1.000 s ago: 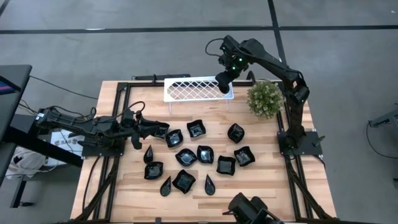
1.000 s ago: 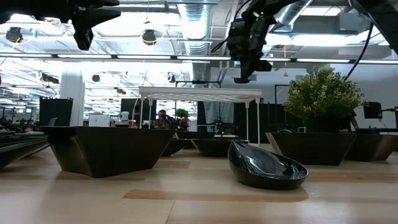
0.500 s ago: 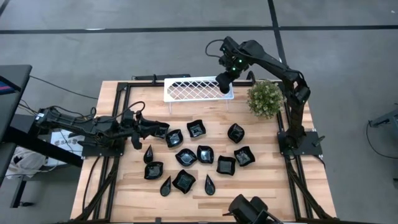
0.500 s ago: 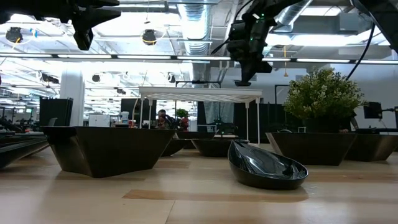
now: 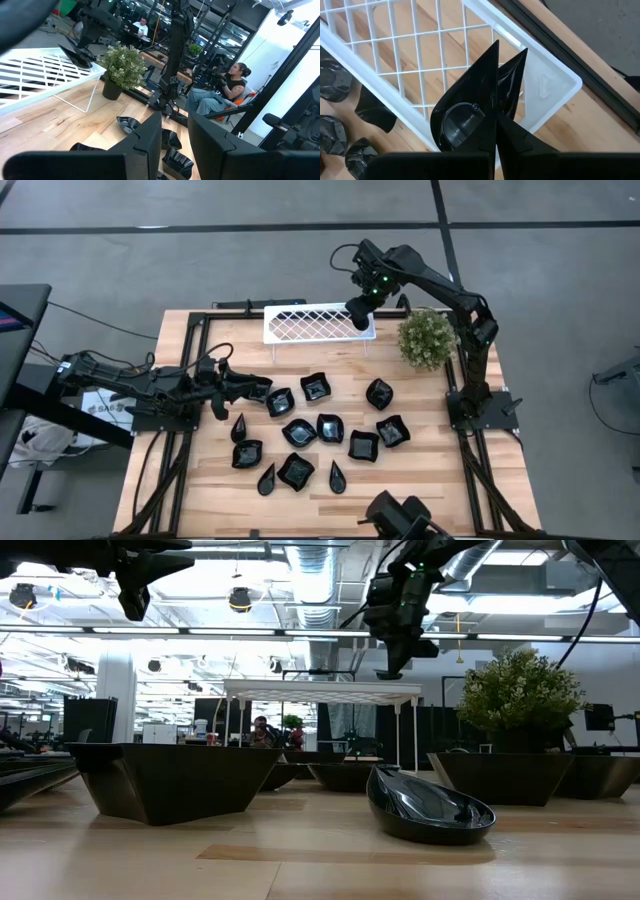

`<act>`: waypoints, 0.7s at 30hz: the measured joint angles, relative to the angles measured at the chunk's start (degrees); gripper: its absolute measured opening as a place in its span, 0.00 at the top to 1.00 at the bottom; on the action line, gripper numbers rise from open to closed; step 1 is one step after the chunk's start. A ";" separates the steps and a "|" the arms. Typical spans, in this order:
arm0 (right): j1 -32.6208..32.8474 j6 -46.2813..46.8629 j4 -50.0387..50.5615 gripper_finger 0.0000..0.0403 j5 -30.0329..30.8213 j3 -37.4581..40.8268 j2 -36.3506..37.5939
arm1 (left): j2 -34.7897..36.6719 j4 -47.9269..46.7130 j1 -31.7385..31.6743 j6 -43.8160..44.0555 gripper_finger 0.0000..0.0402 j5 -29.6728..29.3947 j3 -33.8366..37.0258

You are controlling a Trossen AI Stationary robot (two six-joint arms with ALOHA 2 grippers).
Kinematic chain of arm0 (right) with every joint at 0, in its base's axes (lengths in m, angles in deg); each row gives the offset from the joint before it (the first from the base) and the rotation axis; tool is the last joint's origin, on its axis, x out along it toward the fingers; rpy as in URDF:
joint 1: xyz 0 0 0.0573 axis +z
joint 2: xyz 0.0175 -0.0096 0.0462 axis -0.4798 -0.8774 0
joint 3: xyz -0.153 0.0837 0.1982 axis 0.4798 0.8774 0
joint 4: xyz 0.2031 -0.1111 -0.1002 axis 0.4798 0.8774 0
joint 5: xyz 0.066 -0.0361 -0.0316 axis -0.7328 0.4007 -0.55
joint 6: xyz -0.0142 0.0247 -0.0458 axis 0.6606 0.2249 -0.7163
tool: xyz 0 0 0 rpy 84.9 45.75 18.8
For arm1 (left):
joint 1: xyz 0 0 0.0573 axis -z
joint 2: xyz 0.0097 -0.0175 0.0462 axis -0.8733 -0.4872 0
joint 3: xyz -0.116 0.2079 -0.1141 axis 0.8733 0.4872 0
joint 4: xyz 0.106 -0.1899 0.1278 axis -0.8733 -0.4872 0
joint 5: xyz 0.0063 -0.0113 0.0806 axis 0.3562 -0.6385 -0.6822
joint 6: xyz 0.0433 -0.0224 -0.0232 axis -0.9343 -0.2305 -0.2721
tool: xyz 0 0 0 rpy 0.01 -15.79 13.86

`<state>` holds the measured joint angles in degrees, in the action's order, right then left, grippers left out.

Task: Pick & Place Mini shaped plates
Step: Stack the black drop shaped plate on top of the black drop shaped plate on the shelf

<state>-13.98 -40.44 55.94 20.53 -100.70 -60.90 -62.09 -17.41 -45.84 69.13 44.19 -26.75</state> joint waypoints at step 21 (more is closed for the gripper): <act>1.57 2.12 1.95 1.00 3.67 0.02 -0.44 | -0.01 -0.01 0.00 0.00 0.76 0.02 0.00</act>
<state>-12.41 -38.32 57.89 24.21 -100.68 -61.33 -62.10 -17.42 -45.84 69.13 44.21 -26.75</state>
